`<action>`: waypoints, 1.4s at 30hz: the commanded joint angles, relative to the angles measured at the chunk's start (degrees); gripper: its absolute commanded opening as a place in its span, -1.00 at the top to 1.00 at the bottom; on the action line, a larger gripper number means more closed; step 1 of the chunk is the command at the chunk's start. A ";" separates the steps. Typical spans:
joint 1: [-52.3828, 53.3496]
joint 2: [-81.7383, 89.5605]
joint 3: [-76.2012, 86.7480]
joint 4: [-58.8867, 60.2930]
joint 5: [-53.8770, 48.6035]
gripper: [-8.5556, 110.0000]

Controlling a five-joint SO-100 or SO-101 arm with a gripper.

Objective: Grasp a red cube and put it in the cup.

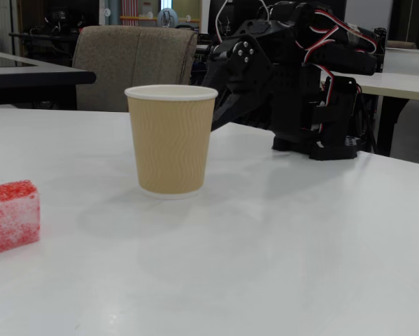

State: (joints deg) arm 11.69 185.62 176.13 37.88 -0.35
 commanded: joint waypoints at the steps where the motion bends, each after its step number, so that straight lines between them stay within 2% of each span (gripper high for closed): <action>1: 1.93 0.53 4.13 -0.97 0.53 0.85; 42: 0.70 0.44 4.13 -1.05 0.44 0.84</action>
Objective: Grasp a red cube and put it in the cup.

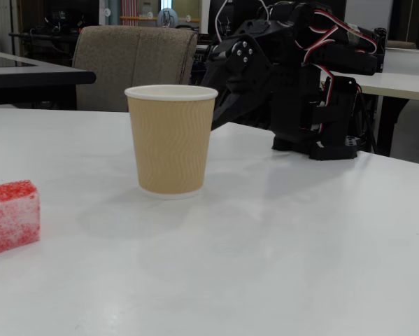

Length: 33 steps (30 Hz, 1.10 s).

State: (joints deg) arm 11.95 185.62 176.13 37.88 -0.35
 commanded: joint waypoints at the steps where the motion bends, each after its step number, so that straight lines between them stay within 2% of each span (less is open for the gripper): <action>1: 0.79 0.44 4.13 -1.05 0.35 0.84; 26: 9.32 0.53 4.13 -4.13 -0.62 0.84; 33: 10.72 0.53 4.13 -12.57 -0.62 0.84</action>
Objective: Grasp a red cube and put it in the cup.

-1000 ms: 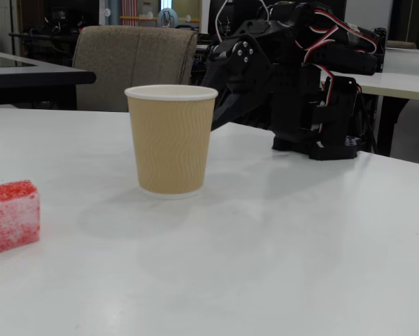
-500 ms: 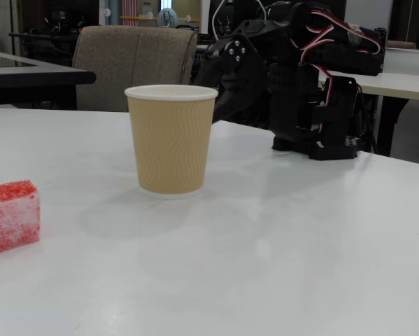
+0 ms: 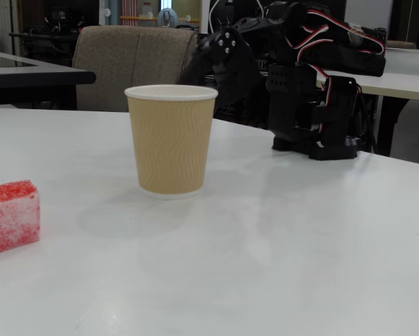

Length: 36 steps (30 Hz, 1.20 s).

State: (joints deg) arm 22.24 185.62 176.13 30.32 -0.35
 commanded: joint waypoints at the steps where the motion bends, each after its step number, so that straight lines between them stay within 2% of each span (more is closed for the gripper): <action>1: 0.62 0.53 3.96 -6.50 -0.62 0.84; 12: -2.02 -1.14 -4.22 -8.53 -0.53 0.84; 36: -2.29 -41.48 -38.50 -3.34 0.09 0.84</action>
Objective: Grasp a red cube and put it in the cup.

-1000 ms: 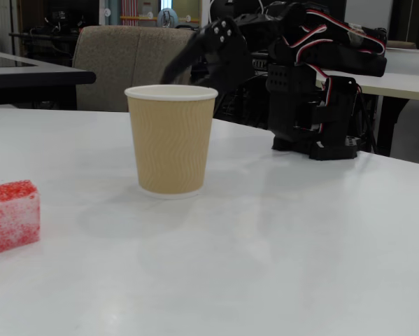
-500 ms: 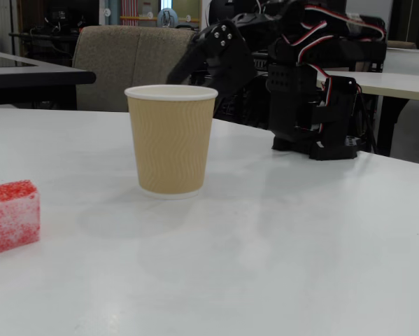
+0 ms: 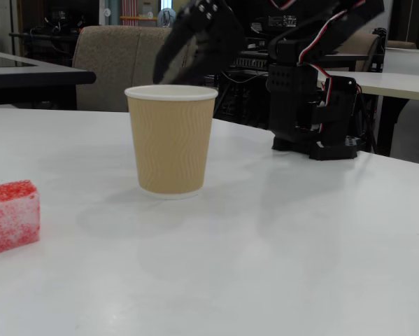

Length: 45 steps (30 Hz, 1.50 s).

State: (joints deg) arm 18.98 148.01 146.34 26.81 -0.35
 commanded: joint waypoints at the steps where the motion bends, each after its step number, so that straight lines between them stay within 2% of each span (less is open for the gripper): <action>1: 1.05 -4.92 -9.49 0.18 0.09 0.84; 9: 0.79 -13.18 -18.37 4.57 -0.18 0.84; 17: -1.93 -25.05 -24.08 -1.76 -0.53 0.84; 38: -0.62 -50.98 -44.91 -2.11 -0.62 0.84; 45: -0.09 -62.58 -54.40 -6.06 -2.29 0.84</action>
State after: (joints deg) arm 18.98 87.19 99.76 23.38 -0.97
